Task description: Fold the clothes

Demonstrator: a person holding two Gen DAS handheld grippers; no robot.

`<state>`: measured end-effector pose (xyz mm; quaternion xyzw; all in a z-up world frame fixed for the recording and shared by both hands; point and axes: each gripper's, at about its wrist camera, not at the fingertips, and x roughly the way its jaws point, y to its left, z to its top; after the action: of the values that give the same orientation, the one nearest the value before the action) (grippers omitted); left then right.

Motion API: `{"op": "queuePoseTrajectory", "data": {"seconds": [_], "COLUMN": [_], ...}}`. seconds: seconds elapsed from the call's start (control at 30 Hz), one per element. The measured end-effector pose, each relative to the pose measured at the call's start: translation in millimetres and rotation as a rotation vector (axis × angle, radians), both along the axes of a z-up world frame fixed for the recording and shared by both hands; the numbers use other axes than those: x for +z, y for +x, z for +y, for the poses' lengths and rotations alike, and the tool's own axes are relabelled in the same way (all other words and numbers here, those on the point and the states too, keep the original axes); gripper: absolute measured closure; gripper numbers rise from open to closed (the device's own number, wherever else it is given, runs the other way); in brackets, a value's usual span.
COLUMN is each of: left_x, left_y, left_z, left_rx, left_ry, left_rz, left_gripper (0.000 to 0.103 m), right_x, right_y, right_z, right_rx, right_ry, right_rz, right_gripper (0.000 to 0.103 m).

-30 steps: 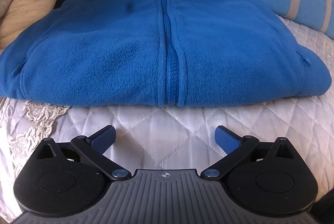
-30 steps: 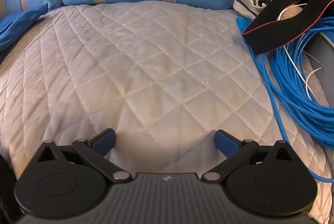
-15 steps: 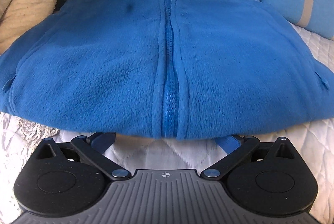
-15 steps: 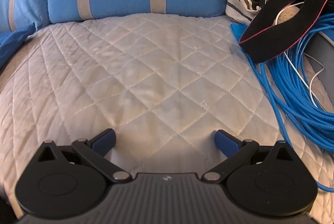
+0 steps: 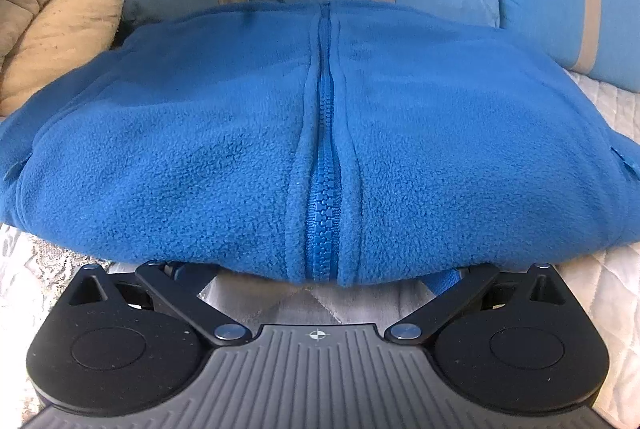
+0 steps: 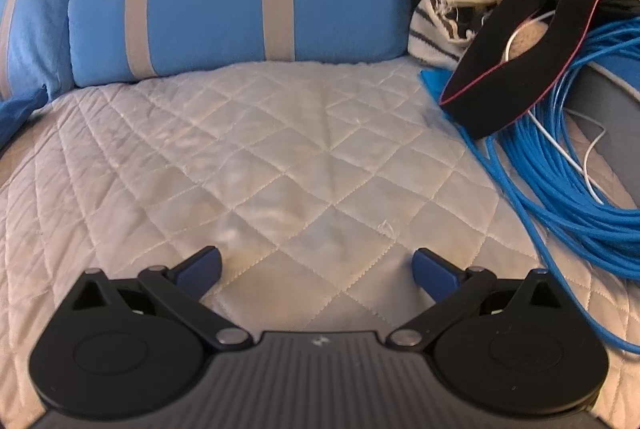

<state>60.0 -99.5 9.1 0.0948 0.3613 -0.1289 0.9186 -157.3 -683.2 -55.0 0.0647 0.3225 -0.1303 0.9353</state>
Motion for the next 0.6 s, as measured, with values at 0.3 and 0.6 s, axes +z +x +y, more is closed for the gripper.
{"op": "queuePoseTrajectory", "data": {"seconds": [0.3, 0.6], "left_x": [-13.0, -12.9], "left_y": [-20.2, -22.4], "left_z": [4.1, 4.8], "left_rx": [0.006, 0.005], "left_ry": [-0.052, -0.064], "left_rz": [-0.145, -0.162], "left_gripper": [0.0, 0.0], "right_x": [-6.7, -11.7], "right_y": [-8.3, -15.7], "right_z": [0.9, 5.5], "right_rx": [-0.019, -0.022], "right_ry": [-0.001, -0.034], "right_rz": [-0.078, -0.129], "right_gripper": [0.0, 0.001]}}
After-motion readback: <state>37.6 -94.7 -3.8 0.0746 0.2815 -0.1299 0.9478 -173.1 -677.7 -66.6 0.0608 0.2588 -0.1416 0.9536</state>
